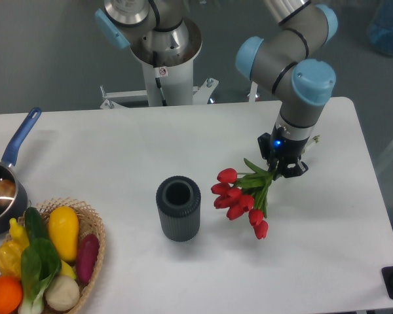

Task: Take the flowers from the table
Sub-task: 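Lift the gripped tulip bouquet up off the table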

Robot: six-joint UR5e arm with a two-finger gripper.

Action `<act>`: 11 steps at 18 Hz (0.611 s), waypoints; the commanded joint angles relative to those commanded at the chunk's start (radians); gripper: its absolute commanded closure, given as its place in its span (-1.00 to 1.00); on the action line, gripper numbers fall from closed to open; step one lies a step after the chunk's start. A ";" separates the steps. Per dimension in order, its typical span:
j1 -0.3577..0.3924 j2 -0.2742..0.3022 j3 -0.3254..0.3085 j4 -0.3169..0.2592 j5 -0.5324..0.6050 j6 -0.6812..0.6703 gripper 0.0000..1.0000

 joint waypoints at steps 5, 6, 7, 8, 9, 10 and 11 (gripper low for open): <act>0.077 0.031 0.038 -0.012 -0.277 -0.006 0.56; 0.092 0.035 0.040 -0.018 -0.319 -0.009 0.56; 0.097 0.037 0.043 -0.023 -0.351 -0.026 0.56; 0.098 0.037 0.043 -0.023 -0.374 -0.047 0.56; 0.098 0.037 0.043 -0.022 -0.387 -0.052 0.56; 0.097 0.040 0.043 -0.021 -0.393 -0.052 0.56; 0.097 0.041 0.043 -0.021 -0.404 -0.052 0.56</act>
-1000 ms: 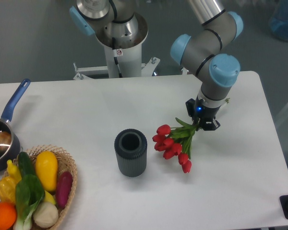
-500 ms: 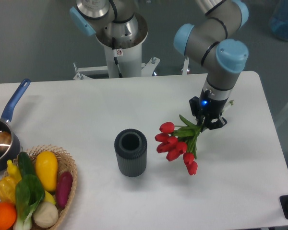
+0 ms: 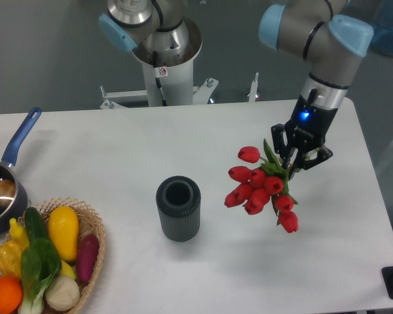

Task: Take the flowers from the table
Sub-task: 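Lift the gripped tulip bouquet up off the table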

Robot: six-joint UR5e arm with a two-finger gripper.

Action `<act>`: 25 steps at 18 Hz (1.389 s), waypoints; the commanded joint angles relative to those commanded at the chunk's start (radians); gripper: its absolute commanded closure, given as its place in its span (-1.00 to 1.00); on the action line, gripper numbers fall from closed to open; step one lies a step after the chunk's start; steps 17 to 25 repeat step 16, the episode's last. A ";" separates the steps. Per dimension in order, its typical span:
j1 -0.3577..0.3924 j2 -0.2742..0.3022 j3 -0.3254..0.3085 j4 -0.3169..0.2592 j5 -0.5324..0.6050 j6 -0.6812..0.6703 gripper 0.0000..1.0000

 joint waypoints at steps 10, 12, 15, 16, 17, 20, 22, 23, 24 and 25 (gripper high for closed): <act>-0.006 0.014 -0.014 0.003 -0.276 -0.057 0.56; -0.005 0.014 -0.014 0.003 -0.278 -0.057 0.56; -0.006 0.020 -0.017 0.003 -0.281 -0.057 0.56; -0.006 0.023 -0.021 0.003 -0.281 -0.058 0.56; -0.006 0.023 -0.021 0.003 -0.281 -0.058 0.56; -0.006 0.023 -0.021 0.003 -0.281 -0.058 0.56; -0.006 0.023 -0.021 0.003 -0.281 -0.058 0.56; -0.006 0.023 -0.021 0.003 -0.281 -0.058 0.56; -0.006 0.023 -0.021 0.003 -0.281 -0.058 0.56; -0.006 0.023 -0.021 0.003 -0.281 -0.058 0.56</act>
